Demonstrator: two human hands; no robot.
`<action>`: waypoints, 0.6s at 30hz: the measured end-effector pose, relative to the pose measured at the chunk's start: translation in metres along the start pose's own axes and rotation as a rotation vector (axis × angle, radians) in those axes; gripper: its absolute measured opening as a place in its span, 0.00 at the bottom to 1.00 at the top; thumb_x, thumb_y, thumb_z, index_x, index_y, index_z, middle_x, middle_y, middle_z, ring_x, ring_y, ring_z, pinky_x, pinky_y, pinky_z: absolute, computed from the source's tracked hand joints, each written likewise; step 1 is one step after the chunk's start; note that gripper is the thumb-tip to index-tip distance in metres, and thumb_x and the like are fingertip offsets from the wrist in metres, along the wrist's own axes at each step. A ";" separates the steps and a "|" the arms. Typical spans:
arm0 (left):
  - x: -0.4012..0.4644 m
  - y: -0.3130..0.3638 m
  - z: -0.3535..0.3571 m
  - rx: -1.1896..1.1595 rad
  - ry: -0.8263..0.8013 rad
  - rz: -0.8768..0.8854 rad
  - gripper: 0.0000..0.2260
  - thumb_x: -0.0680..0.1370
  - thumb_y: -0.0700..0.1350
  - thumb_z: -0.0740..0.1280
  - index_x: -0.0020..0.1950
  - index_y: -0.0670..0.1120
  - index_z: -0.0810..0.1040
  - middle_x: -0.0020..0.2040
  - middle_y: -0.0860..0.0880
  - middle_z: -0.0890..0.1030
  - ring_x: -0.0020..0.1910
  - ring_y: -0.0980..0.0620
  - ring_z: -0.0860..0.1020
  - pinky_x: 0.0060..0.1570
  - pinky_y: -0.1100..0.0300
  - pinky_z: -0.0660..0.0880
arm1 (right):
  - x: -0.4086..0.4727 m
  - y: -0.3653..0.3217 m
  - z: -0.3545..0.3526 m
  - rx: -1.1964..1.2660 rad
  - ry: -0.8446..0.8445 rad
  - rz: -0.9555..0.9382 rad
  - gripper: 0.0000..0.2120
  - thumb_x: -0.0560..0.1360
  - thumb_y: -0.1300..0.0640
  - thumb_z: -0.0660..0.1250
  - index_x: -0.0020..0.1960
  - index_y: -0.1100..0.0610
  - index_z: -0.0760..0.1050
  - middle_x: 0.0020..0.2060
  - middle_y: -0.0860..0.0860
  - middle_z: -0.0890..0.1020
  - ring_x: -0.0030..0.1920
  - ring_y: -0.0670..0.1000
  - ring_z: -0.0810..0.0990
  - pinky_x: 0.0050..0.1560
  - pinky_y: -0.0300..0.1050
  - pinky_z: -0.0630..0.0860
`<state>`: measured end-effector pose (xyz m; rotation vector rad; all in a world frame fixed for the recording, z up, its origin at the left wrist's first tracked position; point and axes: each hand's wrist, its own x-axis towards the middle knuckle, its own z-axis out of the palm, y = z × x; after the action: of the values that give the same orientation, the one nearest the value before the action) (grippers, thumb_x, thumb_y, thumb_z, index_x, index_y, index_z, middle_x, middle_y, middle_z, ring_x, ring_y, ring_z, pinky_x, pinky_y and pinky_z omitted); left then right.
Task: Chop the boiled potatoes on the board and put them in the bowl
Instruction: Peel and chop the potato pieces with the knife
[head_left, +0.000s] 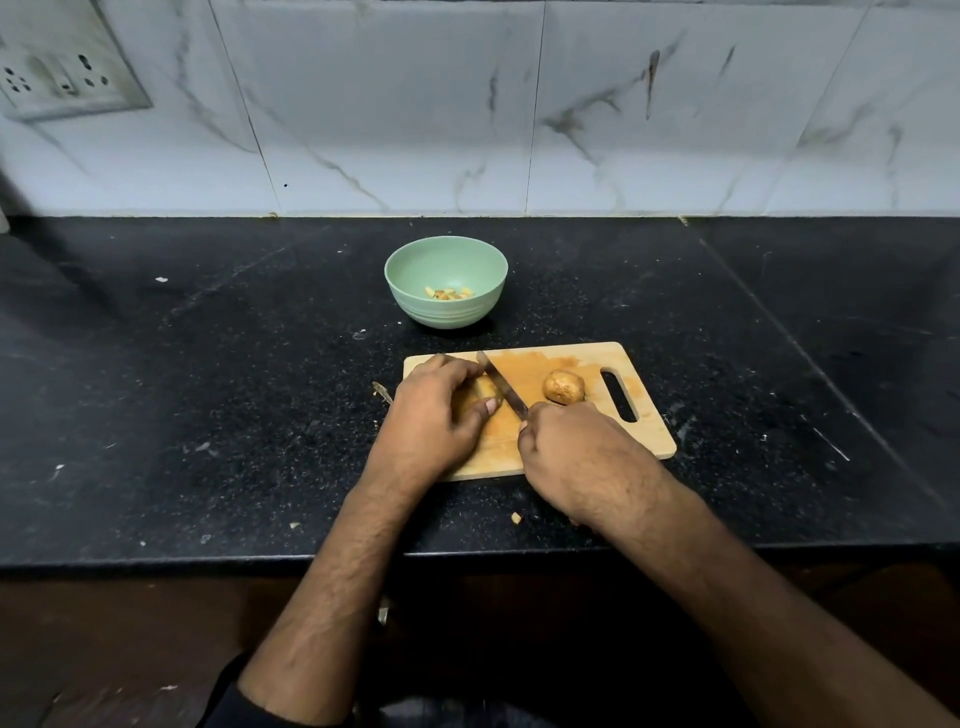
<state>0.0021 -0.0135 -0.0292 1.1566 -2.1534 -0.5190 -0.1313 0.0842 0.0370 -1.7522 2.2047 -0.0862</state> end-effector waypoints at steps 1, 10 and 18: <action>0.000 0.000 0.000 0.007 0.000 -0.005 0.18 0.76 0.49 0.73 0.65 0.48 0.79 0.56 0.52 0.80 0.57 0.52 0.77 0.61 0.54 0.75 | 0.000 0.000 -0.001 -0.002 -0.003 0.004 0.15 0.84 0.50 0.53 0.61 0.56 0.74 0.36 0.49 0.69 0.42 0.52 0.74 0.44 0.45 0.72; 0.001 0.003 -0.001 0.027 0.012 -0.016 0.17 0.75 0.49 0.73 0.63 0.49 0.80 0.56 0.52 0.81 0.57 0.53 0.77 0.61 0.58 0.73 | 0.002 -0.001 0.000 0.005 -0.005 0.025 0.15 0.83 0.51 0.54 0.64 0.54 0.73 0.39 0.50 0.70 0.46 0.54 0.73 0.50 0.48 0.76; 0.005 0.001 -0.002 0.073 -0.018 -0.009 0.15 0.76 0.50 0.73 0.62 0.49 0.80 0.53 0.53 0.79 0.54 0.54 0.76 0.57 0.62 0.71 | 0.006 -0.002 -0.008 0.032 -0.091 0.023 0.15 0.84 0.51 0.53 0.66 0.54 0.72 0.37 0.50 0.69 0.35 0.53 0.73 0.37 0.48 0.76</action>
<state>0.0005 -0.0168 -0.0254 1.2060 -2.1996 -0.4607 -0.1332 0.0768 0.0434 -1.6797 2.1469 -0.0357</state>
